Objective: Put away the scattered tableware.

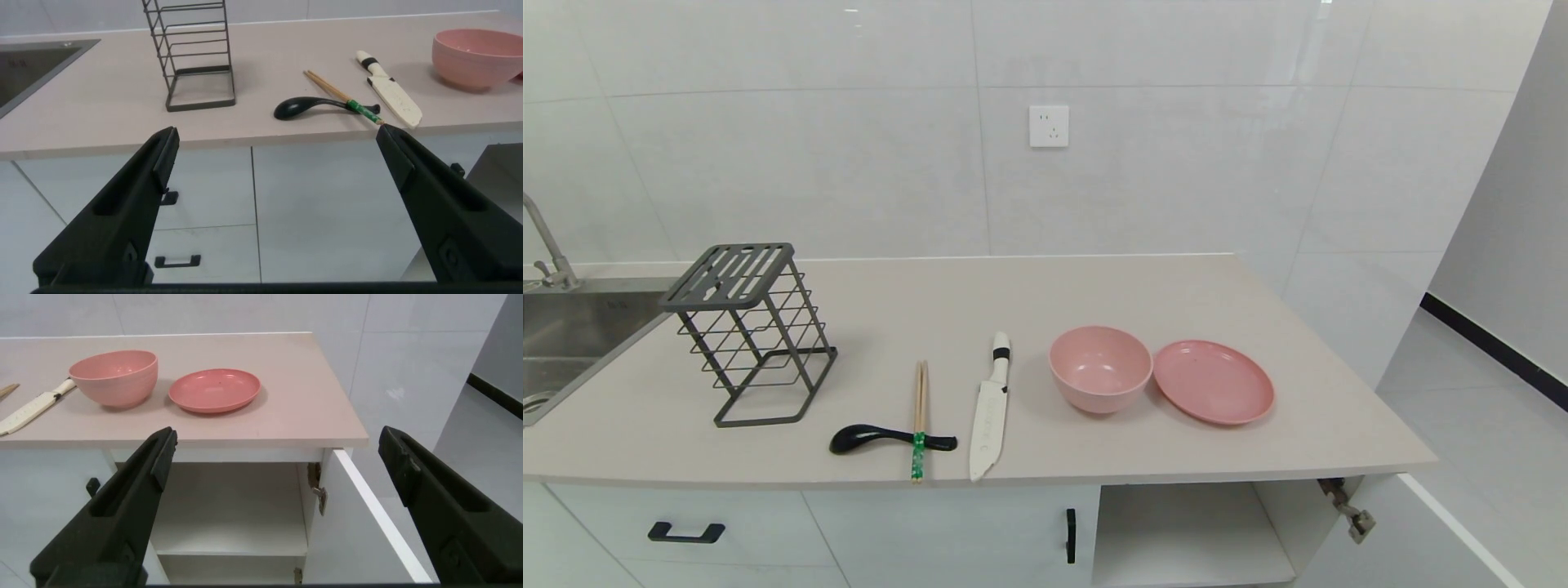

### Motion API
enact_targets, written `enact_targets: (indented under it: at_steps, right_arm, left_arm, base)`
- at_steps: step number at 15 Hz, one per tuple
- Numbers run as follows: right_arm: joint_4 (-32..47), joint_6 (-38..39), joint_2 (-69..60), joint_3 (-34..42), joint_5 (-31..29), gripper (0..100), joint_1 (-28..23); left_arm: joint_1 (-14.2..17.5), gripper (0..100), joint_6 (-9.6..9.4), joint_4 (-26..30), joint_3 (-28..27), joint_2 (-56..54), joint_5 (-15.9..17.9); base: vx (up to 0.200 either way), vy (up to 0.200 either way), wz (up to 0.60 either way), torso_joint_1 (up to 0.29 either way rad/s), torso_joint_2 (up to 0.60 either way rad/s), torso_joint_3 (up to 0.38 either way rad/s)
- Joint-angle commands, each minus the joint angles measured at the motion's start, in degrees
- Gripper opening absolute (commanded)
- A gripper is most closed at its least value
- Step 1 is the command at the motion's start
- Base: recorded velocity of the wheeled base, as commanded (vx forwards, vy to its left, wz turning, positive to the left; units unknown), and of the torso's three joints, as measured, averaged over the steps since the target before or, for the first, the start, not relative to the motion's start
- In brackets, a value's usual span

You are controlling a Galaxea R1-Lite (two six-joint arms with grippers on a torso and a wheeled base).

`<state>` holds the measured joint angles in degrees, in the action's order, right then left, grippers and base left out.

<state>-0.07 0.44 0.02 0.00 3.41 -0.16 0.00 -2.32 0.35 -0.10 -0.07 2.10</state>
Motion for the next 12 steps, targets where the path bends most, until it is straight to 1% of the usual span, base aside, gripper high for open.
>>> enact_targets:
  at_steps: [1,12]
  right_arm:
    - [-0.01,0.0,-0.02,0.0,0.01,100,-0.02]
    - [-0.01,0.0,-0.02,0.0,0.01,100,-0.02]
  left_arm:
    - [0.0,100,0.03,0.0,0.01,0.07,-0.08]
    - [0.0,100,-0.06,-0.09,0.01,0.07,0.01]
  base:
    - [0.0,0.0,0.0,0.0,0.0,0.0]
    - [0.0,0.0,0.0,0.0,0.0,0.0]
